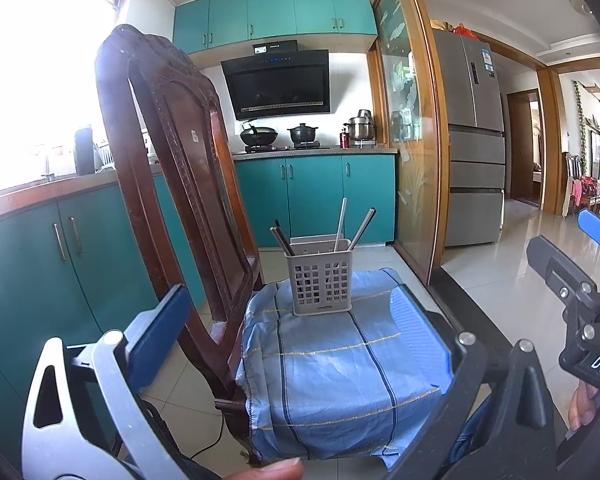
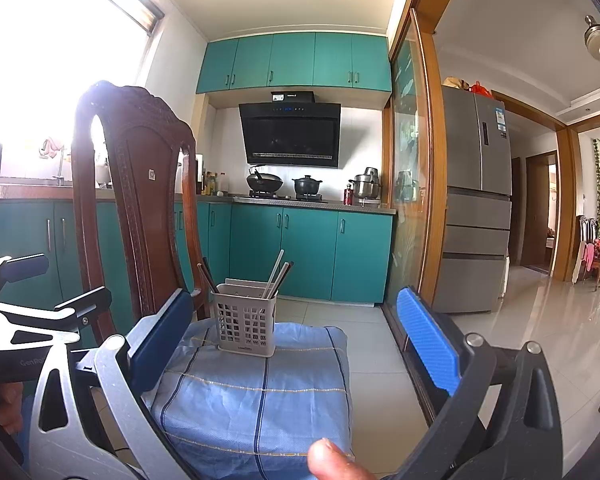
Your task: Organize utensils
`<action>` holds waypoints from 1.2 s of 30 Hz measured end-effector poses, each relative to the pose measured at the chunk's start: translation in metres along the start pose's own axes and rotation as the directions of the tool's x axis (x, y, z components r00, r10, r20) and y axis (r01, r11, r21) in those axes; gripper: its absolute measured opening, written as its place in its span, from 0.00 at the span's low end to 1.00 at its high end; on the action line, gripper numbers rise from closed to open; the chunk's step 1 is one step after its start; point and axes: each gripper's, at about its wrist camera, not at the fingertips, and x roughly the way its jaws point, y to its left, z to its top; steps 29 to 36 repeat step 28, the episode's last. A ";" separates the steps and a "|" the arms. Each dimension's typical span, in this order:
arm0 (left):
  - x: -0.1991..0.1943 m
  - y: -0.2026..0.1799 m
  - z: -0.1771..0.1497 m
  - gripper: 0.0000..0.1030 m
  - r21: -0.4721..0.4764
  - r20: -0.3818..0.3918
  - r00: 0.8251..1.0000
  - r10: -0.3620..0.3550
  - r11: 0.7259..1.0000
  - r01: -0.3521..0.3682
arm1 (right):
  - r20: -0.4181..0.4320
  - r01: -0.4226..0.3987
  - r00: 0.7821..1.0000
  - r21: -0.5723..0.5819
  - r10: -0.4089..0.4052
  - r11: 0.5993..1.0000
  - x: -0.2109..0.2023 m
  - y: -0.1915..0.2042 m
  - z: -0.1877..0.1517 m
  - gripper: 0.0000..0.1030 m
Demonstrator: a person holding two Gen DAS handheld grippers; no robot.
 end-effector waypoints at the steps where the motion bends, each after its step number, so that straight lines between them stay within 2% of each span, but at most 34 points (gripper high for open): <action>1: 0.001 0.000 0.000 0.97 -0.002 -0.002 1.000 -0.001 1.000 0.001 | -0.001 -0.001 1.000 0.000 0.001 1.000 0.000 0.000 -0.001 0.97; 22: 0.020 0.003 -0.005 0.97 -0.023 -0.047 0.999 0.002 1.000 -0.003 | -0.043 -0.004 0.999 0.002 0.004 1.000 0.021 0.000 -0.010 0.97; 28: 0.038 -0.005 -0.011 0.97 -0.002 -0.095 0.995 0.006 1.000 -0.006 | -0.099 0.014 0.995 0.014 -0.013 1.000 0.041 -0.003 -0.020 0.97; 36: 0.038 -0.005 -0.011 0.97 -0.002 -0.095 0.995 0.006 1.000 -0.006 | -0.099 0.014 0.995 0.014 -0.013 1.000 0.041 -0.003 -0.020 0.97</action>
